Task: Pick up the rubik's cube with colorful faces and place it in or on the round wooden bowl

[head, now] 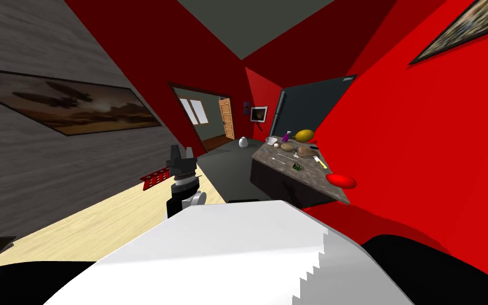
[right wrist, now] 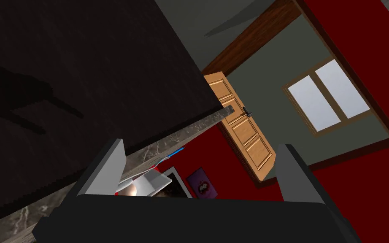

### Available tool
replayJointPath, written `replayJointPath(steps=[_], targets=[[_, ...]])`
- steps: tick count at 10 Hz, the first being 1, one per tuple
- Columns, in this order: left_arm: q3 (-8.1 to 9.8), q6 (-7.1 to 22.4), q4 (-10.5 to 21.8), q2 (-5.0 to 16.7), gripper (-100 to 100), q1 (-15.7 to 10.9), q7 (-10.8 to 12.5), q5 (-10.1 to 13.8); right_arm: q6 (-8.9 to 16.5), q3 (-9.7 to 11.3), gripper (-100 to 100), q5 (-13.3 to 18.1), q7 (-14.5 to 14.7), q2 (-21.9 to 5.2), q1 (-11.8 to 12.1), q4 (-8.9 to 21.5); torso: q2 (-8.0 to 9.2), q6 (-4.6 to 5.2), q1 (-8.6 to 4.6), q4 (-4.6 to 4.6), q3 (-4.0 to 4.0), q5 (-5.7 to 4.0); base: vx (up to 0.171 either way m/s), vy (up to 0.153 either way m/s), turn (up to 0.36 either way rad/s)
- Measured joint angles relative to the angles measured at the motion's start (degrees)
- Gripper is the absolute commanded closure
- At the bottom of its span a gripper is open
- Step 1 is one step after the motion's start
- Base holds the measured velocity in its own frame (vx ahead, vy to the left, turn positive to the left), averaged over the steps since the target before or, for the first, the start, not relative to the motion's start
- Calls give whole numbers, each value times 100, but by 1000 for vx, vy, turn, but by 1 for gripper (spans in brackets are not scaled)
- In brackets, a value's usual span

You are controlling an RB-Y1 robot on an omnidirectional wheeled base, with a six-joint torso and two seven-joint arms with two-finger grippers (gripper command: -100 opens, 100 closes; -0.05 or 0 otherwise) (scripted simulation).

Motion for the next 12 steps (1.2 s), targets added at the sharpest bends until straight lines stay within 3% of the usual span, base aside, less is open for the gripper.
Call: replayJointPath(steps=[4,10,11,12], targets=[[0,0,0,0,0,1,0,0,-15,-287,-100,527,13,-406,418,521,-9,1,-4,-2,-5,-1,21,-29,335],[1,0,0,1,0,2,0,0,195,-753,-100,1434,-8,-1081,1067,1204,-31,1,-23,-6,-18,-7,54,-85,404],[2,0,0,1,0,2,0,0,271,-754,-100,1632,-22,-1239,998,1447,-37,-2,-41,-7,-21,-13,49,-113,279],[2,0,0,1,0,3,0,0,346,-834,-100,1722,-47,-1274,1154,1376,-34,8,-31,-7,-20,-11,38,-92,370]])
